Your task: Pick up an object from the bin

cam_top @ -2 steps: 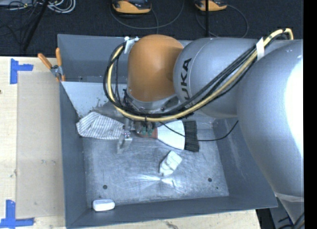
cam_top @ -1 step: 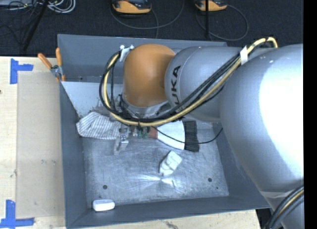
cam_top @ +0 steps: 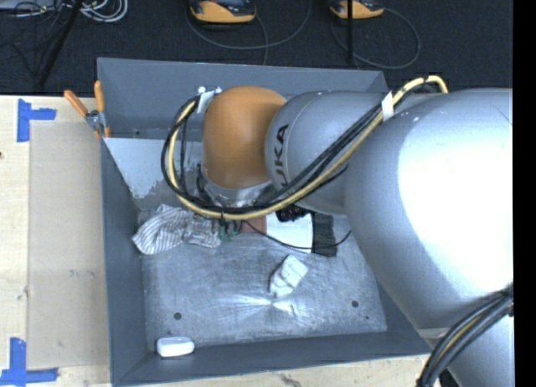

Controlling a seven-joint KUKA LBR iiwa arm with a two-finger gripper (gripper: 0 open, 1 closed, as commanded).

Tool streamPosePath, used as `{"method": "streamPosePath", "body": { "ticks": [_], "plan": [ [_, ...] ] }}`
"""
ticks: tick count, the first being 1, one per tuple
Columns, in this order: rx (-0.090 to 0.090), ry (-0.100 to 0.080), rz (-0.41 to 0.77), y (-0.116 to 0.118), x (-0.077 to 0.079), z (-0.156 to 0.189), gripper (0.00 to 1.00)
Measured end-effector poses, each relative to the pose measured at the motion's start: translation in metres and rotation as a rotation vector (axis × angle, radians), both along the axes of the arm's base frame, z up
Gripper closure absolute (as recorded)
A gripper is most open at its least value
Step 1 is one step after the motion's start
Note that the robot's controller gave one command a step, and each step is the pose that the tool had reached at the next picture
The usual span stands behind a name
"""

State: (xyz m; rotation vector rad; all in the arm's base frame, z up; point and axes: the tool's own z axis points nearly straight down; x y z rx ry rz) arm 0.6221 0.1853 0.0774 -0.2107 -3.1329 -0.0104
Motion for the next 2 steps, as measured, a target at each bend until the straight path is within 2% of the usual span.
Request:
{"method": "streamPosePath", "body": {
  "ticks": [1, 2],
  "plan": [
    [0.0, -0.001, 0.0, 0.0, 0.0, 0.0, 1.0],
    [-0.004, -0.009, 0.006, 0.005, -0.014, 0.168, 1.0]
  ]
}}
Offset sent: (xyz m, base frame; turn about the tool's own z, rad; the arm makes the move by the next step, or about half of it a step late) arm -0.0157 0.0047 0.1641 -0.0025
